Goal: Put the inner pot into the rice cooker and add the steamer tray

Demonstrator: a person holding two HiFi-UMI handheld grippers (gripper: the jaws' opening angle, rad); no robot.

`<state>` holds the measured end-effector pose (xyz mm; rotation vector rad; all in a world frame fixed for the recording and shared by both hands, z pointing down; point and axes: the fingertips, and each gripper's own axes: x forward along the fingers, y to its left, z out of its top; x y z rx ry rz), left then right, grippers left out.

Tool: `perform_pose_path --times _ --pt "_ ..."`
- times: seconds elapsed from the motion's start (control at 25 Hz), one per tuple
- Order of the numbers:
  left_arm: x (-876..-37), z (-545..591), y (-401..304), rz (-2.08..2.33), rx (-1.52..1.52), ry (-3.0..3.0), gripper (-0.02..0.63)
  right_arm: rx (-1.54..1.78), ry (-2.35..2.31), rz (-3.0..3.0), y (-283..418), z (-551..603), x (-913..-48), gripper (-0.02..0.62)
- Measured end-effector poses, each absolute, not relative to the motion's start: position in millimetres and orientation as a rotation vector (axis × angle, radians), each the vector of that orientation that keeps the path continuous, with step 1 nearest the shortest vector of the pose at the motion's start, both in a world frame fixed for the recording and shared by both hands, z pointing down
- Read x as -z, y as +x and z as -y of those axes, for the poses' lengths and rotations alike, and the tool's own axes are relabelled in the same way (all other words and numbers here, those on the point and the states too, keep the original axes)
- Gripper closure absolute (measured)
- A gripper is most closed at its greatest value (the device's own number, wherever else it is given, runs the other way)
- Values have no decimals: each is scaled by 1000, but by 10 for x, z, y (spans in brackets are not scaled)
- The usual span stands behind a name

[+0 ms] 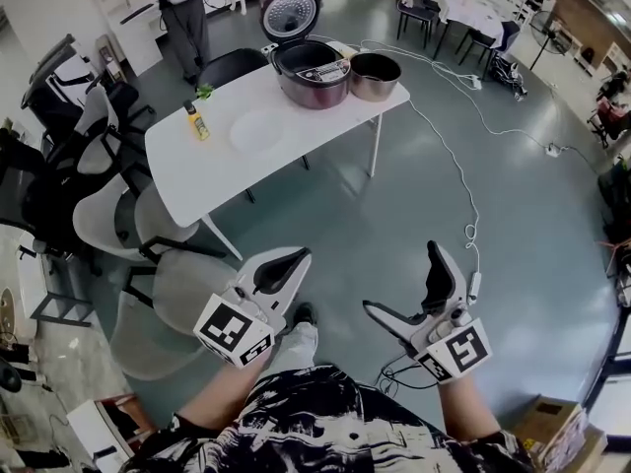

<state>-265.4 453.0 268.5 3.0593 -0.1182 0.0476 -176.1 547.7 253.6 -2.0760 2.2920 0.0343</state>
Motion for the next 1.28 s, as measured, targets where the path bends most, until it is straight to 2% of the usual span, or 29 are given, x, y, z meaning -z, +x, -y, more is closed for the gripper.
perform_pose_path --times 0.6,1.04,1.28 --pt "-2591 -2636 -1341 -79 7 3055 601 -89 -2184 -2225 -707 -3547 -2346 44" --pt "-2592 -2152 -571 -89 -15 3048 601 -41 -2198 -2213 71 -3069 -2415 44" --pt "-2594 -1894 63 45 -14 3073 601 -58 -2087 -2300 758 -2774 -2449 44"
